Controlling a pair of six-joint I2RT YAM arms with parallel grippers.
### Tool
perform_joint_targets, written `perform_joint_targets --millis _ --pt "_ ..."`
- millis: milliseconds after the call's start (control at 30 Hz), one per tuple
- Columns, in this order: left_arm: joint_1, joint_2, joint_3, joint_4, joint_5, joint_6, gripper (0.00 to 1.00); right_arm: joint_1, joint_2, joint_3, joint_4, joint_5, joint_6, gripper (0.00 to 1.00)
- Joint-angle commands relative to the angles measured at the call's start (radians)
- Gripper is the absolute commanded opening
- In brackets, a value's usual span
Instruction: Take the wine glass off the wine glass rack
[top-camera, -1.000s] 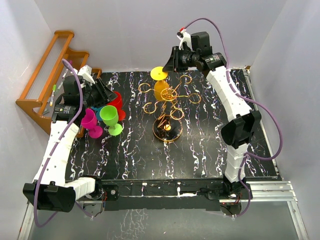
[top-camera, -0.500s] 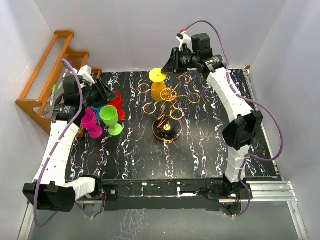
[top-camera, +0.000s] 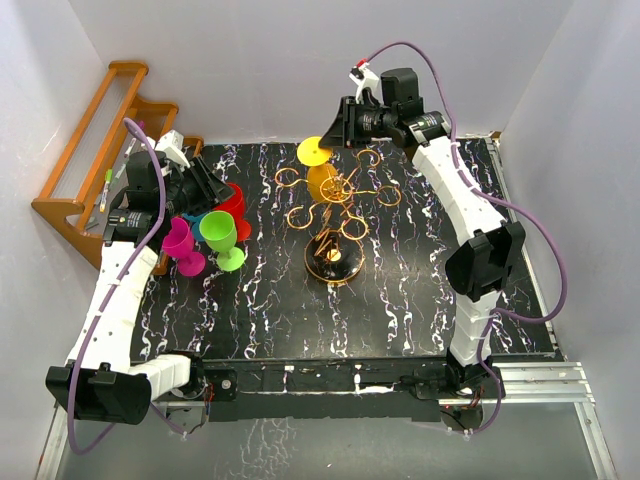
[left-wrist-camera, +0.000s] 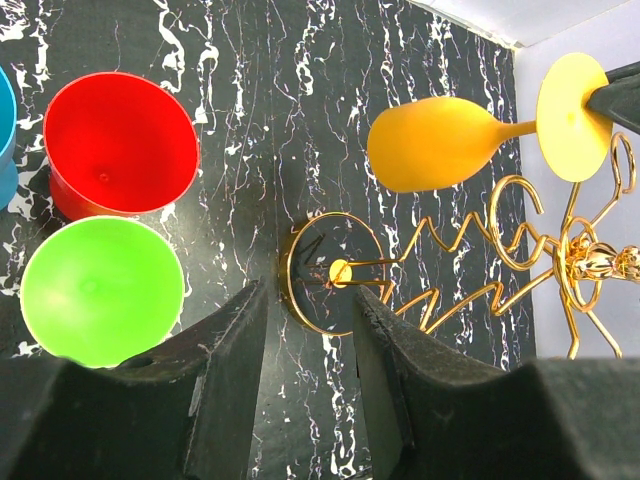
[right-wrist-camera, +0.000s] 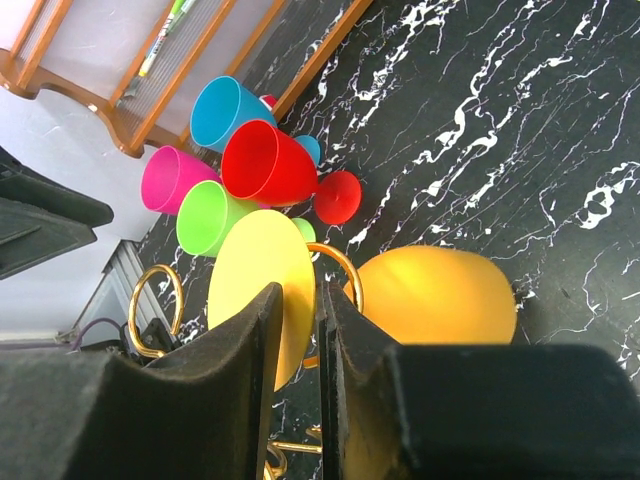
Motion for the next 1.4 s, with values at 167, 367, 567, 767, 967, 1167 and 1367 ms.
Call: perform_joint_targets --millis 167,367,567,767,967,1167,1367 --pt "0.001 -0.022 0.002 0.007 0.028 -0.002 0.38 0.021 -0.067 -0.002 0.060 -0.038 0.014 0.24" --pt "0.001 -0.025 0.007 0.001 0.027 -0.001 0.39 0.023 -0.067 0.000 0.060 -0.028 0.018 0.17" --pt "0.001 -0.031 0.008 -0.004 0.025 -0.001 0.39 0.023 -0.089 -0.026 0.098 -0.004 0.049 0.08" --pt "0.001 -0.040 0.011 -0.013 0.022 0.002 0.39 0.014 -0.150 -0.120 0.218 -0.012 0.133 0.08" --pt "0.001 -0.048 0.013 -0.020 0.019 0.004 0.39 -0.002 -0.209 -0.231 0.348 -0.011 0.226 0.08" --pt "0.000 -0.053 0.025 -0.032 0.015 0.007 0.39 -0.016 -0.238 -0.261 0.354 -0.006 0.240 0.08" --pt "0.001 -0.055 0.032 -0.033 0.024 0.002 0.39 -0.030 -0.264 -0.294 0.354 -0.015 0.238 0.08"
